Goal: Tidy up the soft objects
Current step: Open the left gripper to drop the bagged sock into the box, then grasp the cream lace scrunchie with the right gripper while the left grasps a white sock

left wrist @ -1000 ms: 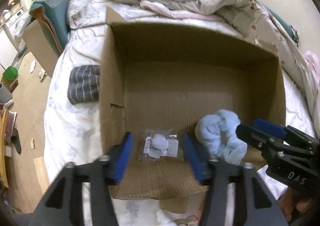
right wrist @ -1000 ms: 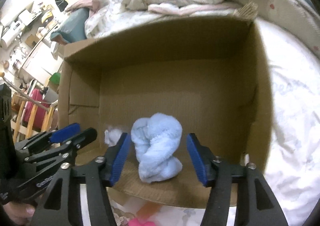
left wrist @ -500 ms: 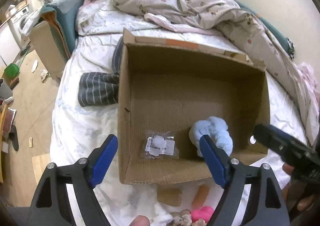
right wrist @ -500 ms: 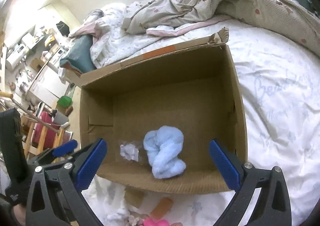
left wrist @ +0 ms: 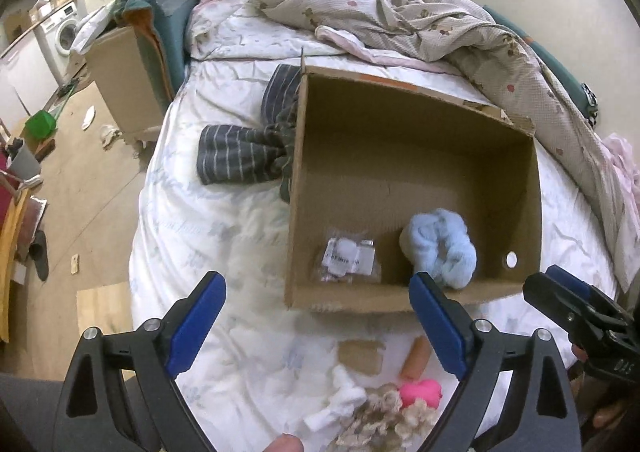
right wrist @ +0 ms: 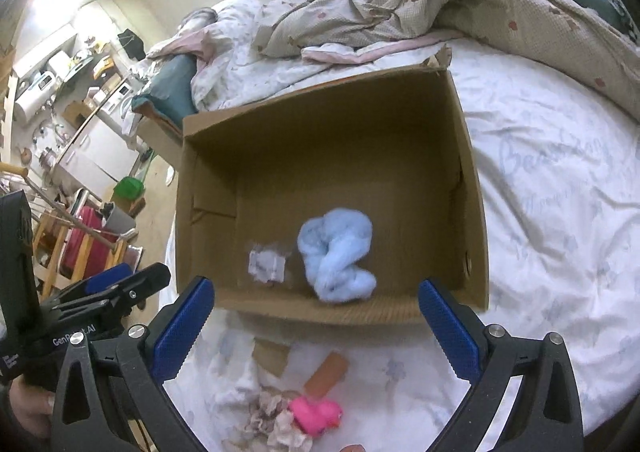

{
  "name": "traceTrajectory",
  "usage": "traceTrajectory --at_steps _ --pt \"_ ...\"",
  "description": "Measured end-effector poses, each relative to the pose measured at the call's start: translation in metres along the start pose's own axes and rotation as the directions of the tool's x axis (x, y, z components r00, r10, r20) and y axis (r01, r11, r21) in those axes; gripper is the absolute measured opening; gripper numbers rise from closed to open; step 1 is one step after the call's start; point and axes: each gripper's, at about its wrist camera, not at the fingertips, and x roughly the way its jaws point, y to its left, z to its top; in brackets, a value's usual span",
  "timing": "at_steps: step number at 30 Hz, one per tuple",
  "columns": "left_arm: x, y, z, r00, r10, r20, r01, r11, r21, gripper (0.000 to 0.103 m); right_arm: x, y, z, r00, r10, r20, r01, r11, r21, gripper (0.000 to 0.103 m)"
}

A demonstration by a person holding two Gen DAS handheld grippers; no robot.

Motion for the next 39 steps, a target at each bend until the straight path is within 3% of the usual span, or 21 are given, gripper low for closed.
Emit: traceTrajectory --at_steps 8,16,26,29,34,37,39 --pt "-0.012 0.007 -0.026 0.999 0.029 -0.027 -0.029 0.999 0.019 0.094 -0.009 0.005 -0.024 1.0 -0.011 -0.028 0.01 1.0 -0.012 0.103" --pt "-0.021 0.014 -0.051 0.998 0.046 -0.039 -0.045 0.999 0.012 0.102 -0.013 0.005 -0.049 0.997 0.0 -0.073 0.001 1.0 0.023 0.103" --pt "-0.02 0.021 -0.073 0.996 0.044 -0.077 -0.045 0.999 -0.007 0.102 -0.01 -0.002 -0.073 0.989 0.016 -0.149 -0.003 0.996 0.086 0.103" --pt "-0.015 0.026 -0.074 0.993 0.09 -0.081 -0.091 0.996 -0.003 0.102 -0.006 -0.007 -0.077 0.985 0.029 -0.173 -0.009 0.993 0.114 0.103" --pt "-0.007 0.036 -0.074 0.99 0.089 -0.105 -0.094 0.995 -0.044 0.102 0.012 -0.009 -0.089 0.96 0.051 -0.276 -0.015 0.991 0.132 0.103" --pt "-0.003 0.04 -0.075 0.989 0.082 -0.124 -0.09 0.994 -0.062 0.102 0.028 -0.006 -0.099 0.928 0.124 -0.353 -0.07 0.985 0.16 0.076" --pt "0.0 0.041 -0.074 0.989 0.073 -0.131 -0.083 0.994 -0.072 0.102 0.038 -0.002 -0.106 0.902 0.159 -0.401 -0.091 0.979 0.183 0.074"
